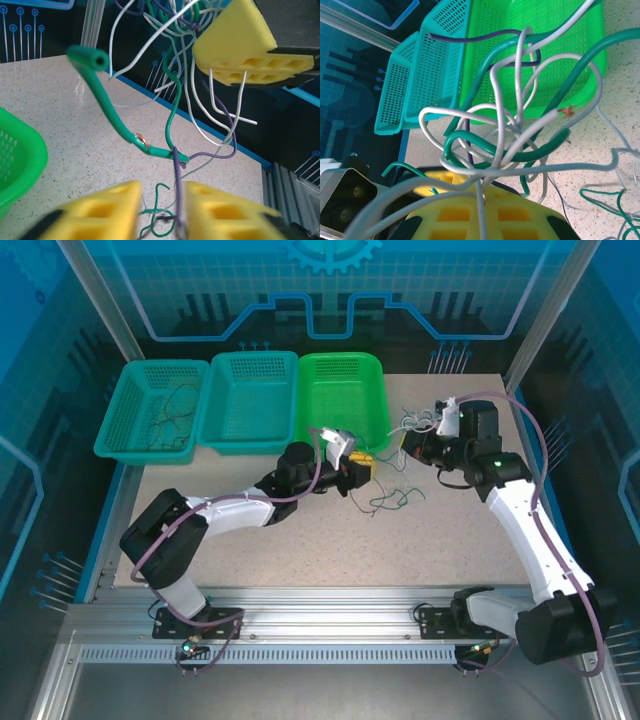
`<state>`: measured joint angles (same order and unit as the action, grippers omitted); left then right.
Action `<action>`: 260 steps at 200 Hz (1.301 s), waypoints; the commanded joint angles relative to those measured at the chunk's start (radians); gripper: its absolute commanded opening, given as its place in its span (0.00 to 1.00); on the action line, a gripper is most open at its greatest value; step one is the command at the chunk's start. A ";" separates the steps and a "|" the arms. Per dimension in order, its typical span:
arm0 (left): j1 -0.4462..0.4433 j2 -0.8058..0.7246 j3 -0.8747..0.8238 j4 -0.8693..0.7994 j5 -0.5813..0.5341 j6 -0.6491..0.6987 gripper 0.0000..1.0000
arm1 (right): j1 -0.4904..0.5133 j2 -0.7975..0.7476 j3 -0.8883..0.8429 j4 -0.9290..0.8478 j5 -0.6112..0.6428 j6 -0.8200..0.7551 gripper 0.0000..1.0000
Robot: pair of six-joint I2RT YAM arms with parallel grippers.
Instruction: Untangle the cables
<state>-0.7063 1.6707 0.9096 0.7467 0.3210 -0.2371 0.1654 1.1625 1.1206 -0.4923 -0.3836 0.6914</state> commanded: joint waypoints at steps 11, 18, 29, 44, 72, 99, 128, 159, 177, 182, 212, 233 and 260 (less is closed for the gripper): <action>-0.006 -0.052 0.018 -0.020 -0.027 0.005 0.00 | 0.006 -0.025 0.023 -0.081 0.155 -0.004 0.00; -0.006 -0.077 0.005 -0.036 -0.036 0.011 0.00 | -0.007 -0.026 0.016 -0.107 0.215 -0.006 0.00; 0.003 -0.126 -0.023 -0.057 -0.059 0.004 0.00 | -0.041 -0.029 -0.013 -0.133 0.305 -0.004 0.00; 0.040 -0.197 -0.077 -0.064 -0.078 -0.070 0.00 | -0.144 -0.039 -0.100 -0.117 0.318 0.029 0.04; 0.077 -0.288 -0.131 -0.107 -0.057 -0.120 0.00 | -0.288 -0.019 -0.276 -0.025 0.206 0.030 0.29; 0.020 -0.264 -0.108 -0.217 -0.041 -0.074 0.00 | -0.244 0.062 -0.300 -0.079 0.167 -0.036 0.41; -0.003 -0.218 -0.143 -0.179 -0.048 -0.114 0.00 | -0.216 -0.006 -0.323 -0.064 0.157 -0.048 0.47; -0.004 -0.222 -0.157 -0.224 -0.074 -0.091 0.00 | -0.033 -0.031 -0.289 -0.005 0.151 -0.128 0.61; -0.005 -0.250 -0.142 -0.298 -0.078 -0.053 0.00 | 0.081 0.025 -0.262 0.043 0.113 -0.154 0.62; -0.005 -0.261 -0.138 -0.318 -0.081 -0.041 0.00 | 0.107 0.047 -0.256 0.058 0.105 -0.151 0.63; -0.005 -0.312 -0.134 -0.392 -0.092 0.024 0.00 | 0.236 0.205 -0.186 0.099 0.130 -0.083 0.66; -0.004 -0.328 -0.142 -0.409 -0.058 0.048 0.00 | 0.296 0.330 -0.126 0.080 0.145 -0.028 0.76; -0.004 -0.354 -0.175 -0.409 -0.018 0.076 0.00 | 0.324 0.504 -0.045 0.017 0.115 0.030 0.75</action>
<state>-0.7101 1.3563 0.7616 0.3656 0.2607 -0.2207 0.4610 1.5505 0.9997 -0.4187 -0.2550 0.6563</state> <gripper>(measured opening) 0.058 0.760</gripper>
